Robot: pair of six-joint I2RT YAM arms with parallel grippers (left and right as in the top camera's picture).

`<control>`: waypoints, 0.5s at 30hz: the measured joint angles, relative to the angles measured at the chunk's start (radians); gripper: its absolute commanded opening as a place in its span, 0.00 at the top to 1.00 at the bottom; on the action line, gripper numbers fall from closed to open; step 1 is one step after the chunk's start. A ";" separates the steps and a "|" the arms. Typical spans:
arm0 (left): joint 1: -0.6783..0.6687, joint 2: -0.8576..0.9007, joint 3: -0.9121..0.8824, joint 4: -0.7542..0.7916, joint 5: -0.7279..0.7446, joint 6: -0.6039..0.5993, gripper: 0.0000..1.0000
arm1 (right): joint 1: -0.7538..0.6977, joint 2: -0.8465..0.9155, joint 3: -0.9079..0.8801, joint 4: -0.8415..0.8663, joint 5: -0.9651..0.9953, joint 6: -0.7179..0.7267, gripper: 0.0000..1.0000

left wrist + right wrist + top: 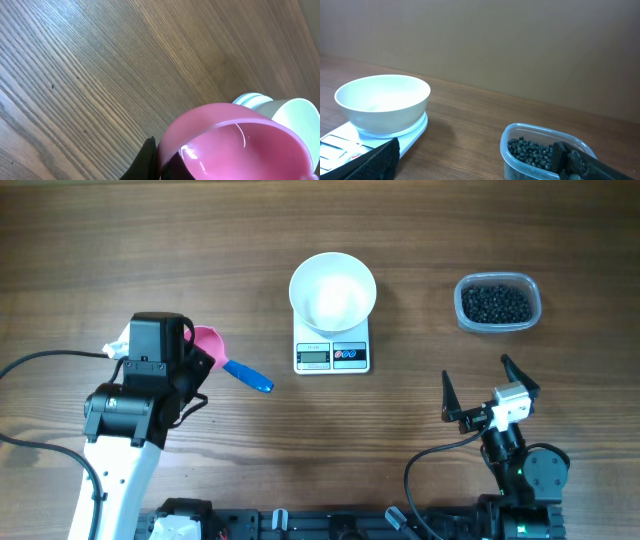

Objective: Scoop item into bowl and weigh 150g on scale

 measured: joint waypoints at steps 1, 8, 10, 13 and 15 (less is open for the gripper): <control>0.000 0.000 0.000 0.000 0.006 0.000 0.96 | 0.000 0.000 0.000 0.000 0.000 0.000 0.00; 0.000 0.000 0.000 -0.044 0.055 0.000 0.96 | 0.000 0.000 0.000 0.000 0.000 0.000 0.00; 0.000 0.000 0.000 -0.052 0.061 0.000 0.96 | 0.000 0.000 0.000 0.000 0.000 0.000 0.00; 0.000 0.000 0.000 -0.063 0.061 0.000 0.96 | 0.000 0.000 0.000 0.000 0.000 0.000 0.00; 0.000 0.000 0.000 -0.072 0.061 0.000 0.96 | 0.000 0.000 0.000 0.000 0.000 0.000 0.00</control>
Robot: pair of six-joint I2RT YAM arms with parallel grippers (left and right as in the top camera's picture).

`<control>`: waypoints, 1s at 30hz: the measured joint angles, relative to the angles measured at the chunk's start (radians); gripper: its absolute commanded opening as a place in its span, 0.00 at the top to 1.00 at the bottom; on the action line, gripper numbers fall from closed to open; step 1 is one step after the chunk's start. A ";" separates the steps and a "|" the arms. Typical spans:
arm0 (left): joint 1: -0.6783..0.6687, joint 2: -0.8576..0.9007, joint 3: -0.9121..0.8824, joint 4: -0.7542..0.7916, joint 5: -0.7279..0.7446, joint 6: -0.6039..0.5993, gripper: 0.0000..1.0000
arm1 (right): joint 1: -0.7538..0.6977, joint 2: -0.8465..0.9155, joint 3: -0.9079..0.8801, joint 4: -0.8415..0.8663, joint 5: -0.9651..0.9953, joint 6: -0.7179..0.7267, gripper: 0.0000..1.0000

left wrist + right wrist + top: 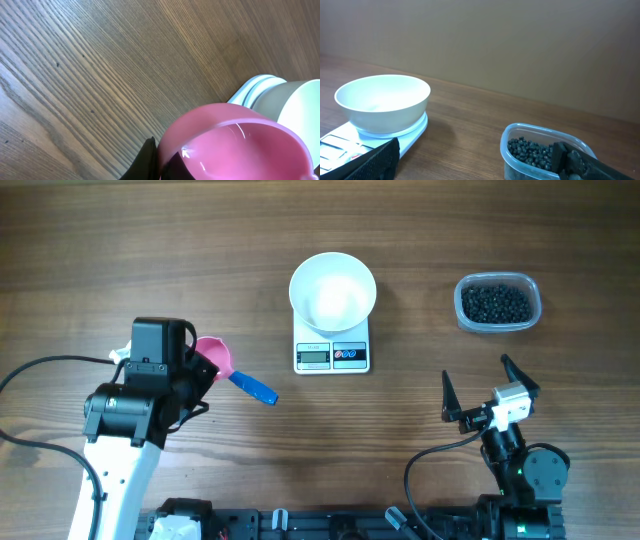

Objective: Scoop item into bowl and weigh 150g on scale

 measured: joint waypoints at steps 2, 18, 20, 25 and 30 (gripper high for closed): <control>0.000 0.000 0.000 -0.002 0.001 0.000 0.96 | 0.000 0.000 0.000 0.000 0.000 0.000 0.00; 0.000 0.000 0.000 0.005 0.006 0.000 0.96 | 0.000 0.000 0.000 0.000 0.000 0.000 0.00; 0.000 0.000 0.000 0.023 0.006 -0.002 0.96 | 0.000 0.000 0.000 0.000 0.000 0.000 0.00; 0.000 0.000 0.000 0.022 0.006 -0.226 0.96 | 0.000 0.000 0.000 0.000 0.000 0.000 0.00; 0.000 0.000 0.000 0.002 0.007 -0.491 0.96 | 0.000 0.000 0.000 0.000 0.000 -0.027 0.00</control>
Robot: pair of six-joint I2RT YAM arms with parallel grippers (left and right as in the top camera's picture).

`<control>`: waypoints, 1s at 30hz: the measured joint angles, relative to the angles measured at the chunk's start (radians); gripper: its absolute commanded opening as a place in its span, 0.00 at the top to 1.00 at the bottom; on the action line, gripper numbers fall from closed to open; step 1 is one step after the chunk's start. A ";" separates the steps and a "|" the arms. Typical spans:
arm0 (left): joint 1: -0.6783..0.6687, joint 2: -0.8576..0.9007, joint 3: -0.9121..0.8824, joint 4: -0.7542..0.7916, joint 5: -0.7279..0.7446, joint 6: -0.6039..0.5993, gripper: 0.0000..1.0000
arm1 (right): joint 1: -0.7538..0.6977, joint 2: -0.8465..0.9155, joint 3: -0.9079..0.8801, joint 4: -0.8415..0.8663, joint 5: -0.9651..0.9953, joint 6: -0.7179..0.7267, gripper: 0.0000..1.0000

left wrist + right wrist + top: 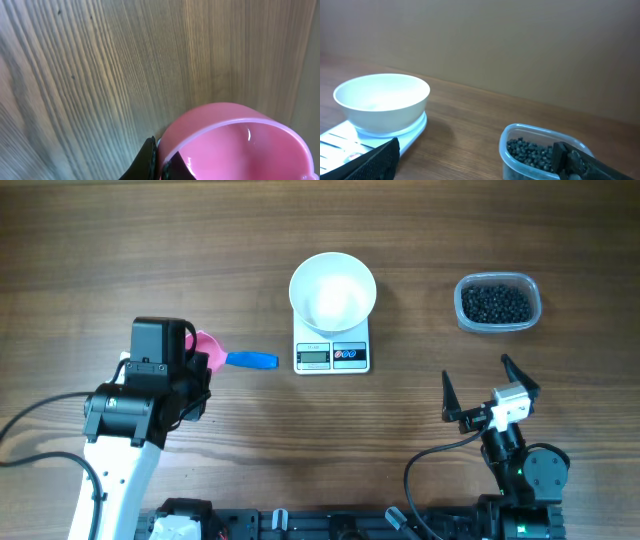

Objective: Scoop item into bowl and weigh 150g on scale

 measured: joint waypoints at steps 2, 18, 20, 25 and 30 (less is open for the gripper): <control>0.000 0.000 0.000 0.006 0.000 -0.043 0.96 | 0.000 0.000 0.000 0.000 0.000 -0.019 0.00; 0.000 0.003 0.000 0.085 -0.001 -0.084 0.96 | 0.002 0.018 0.000 0.041 -0.398 1.423 0.06; 0.000 0.022 0.000 0.098 -0.001 -0.084 0.96 | 0.002 0.086 0.003 0.024 -0.389 1.422 0.06; 0.000 0.048 0.000 0.102 -0.001 -0.079 0.96 | 0.002 0.440 0.243 -0.012 -0.440 1.315 0.08; 0.000 0.049 0.000 0.109 0.000 0.023 0.96 | 0.083 0.762 0.495 -0.156 -0.525 1.221 0.09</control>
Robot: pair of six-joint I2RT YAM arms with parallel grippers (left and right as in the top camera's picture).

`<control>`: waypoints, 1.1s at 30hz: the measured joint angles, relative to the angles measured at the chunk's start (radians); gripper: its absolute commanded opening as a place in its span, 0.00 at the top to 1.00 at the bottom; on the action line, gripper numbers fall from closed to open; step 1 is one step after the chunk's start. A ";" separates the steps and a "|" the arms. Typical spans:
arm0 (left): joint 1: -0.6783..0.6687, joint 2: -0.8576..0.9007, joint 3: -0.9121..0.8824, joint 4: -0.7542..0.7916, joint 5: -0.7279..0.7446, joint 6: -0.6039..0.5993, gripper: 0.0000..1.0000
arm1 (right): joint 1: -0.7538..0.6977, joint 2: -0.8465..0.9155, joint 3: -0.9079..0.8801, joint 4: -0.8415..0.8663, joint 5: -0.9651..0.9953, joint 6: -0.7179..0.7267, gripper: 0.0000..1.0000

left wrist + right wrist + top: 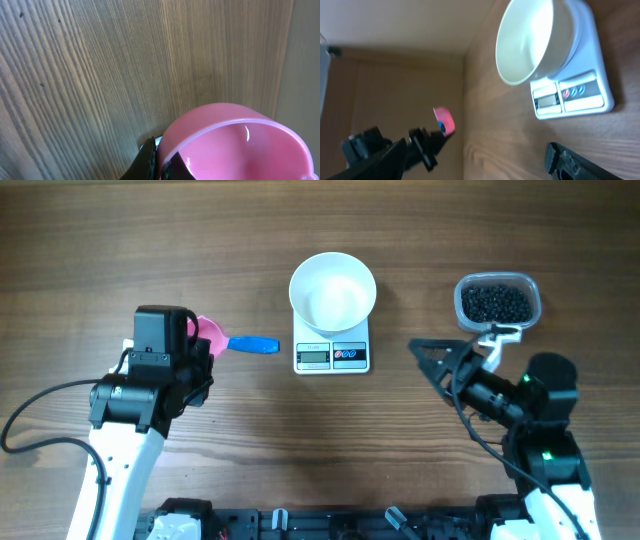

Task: Scoop item into bowl and weigh 150g on scale
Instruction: 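Bring the right gripper to the scoop handle and grasp it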

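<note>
A white bowl (333,290) sits on the white scale (332,356) at mid table. The bowl looks empty. My left gripper (200,346) is shut on a pink scoop (211,333), left of the scale. The scoop's blue handle (255,345) points toward the scale. In the left wrist view the empty pink cup (235,142) fills the lower right, over my left gripper (160,162). My right gripper (435,363) hangs open just right of the scale, holding nothing. The right wrist view shows the bowl (525,42), the scale (570,92) and the scoop (444,121) beyond my right gripper (480,162).
A clear tub of small dark beads (497,302) stands at the back right, behind my right arm (530,405). Bare wooden table (320,440) lies in front of the scale. Cables trail along the front edge.
My right arm has left its resting spot at the front right. It now stands higher and further back, its open gripper turned toward the scale. The left gripper and scoop shifted slightly back.
At first my left gripper held the scoop with its handle angled toward the front right, and the right arm rested at the front edge. The scoop then turned until its handle pointed straight at the scale. Now the right arm is also up beside the scale.
</note>
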 measured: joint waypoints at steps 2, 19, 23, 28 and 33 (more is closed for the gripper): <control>0.000 0.000 0.000 0.002 0.012 0.011 0.96 | 0.054 0.031 0.015 -0.014 0.010 -0.013 0.09; -0.131 0.002 0.000 -0.019 0.107 0.023 0.96 | 0.626 0.433 0.039 0.544 0.330 -0.083 0.28; -0.206 0.034 0.000 -0.019 0.108 0.022 0.96 | 0.646 0.447 0.038 0.601 0.330 -0.057 0.40; -0.282 0.126 0.000 0.000 0.108 -0.002 0.96 | 0.665 0.447 0.038 0.583 0.331 -0.029 0.46; -0.294 0.127 0.000 0.030 0.108 -0.014 0.96 | 0.665 0.447 0.039 0.537 0.330 0.022 0.60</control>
